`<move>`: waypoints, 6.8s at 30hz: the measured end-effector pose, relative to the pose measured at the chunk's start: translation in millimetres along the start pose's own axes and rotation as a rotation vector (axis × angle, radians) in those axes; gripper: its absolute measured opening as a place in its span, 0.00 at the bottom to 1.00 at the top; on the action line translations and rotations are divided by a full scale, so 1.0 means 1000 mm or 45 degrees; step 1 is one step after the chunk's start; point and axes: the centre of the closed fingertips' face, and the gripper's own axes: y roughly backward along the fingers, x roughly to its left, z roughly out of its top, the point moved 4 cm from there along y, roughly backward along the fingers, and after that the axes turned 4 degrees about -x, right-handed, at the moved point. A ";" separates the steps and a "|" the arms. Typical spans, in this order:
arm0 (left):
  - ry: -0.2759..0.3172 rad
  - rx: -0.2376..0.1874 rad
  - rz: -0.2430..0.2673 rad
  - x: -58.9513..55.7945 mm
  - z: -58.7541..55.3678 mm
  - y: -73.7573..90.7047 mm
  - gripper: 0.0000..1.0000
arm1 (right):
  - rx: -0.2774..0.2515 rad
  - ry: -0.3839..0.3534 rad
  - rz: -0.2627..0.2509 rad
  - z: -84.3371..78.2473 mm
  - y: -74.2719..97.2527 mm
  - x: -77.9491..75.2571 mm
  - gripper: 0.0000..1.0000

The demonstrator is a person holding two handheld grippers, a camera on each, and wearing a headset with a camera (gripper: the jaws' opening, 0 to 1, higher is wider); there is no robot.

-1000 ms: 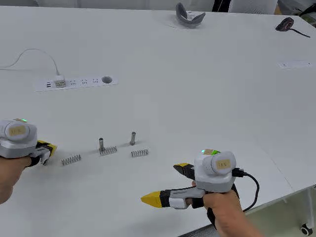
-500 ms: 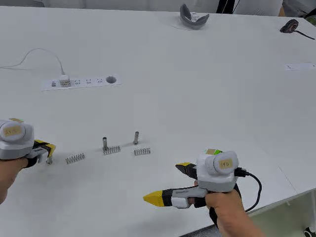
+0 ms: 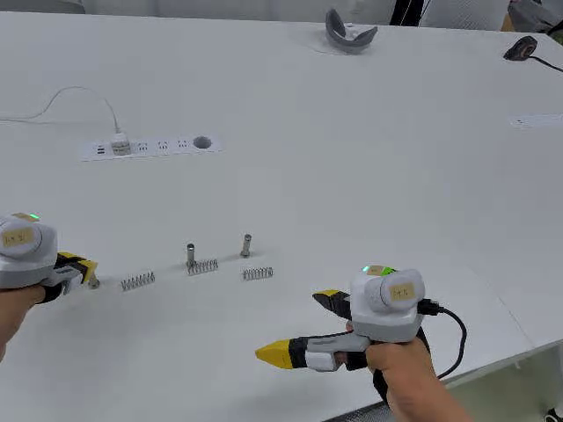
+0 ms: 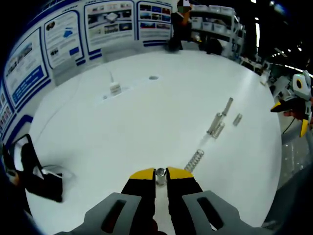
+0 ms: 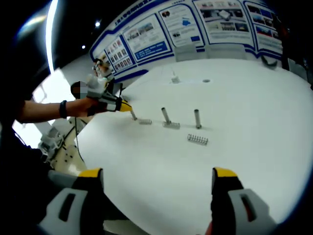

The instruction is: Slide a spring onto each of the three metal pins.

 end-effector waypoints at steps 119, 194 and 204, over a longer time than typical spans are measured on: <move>0.204 -0.150 0.027 -0.050 -0.027 0.071 0.52 | 0.049 0.097 0.118 0.001 -0.021 0.014 0.94; -0.184 -0.039 -0.299 -0.102 -0.012 0.043 0.78 | 0.053 0.098 0.100 0.004 -0.017 0.003 0.95; -0.240 -0.014 -0.327 -0.106 -0.010 0.033 0.76 | 0.058 0.095 0.098 0.003 -0.016 0.002 0.95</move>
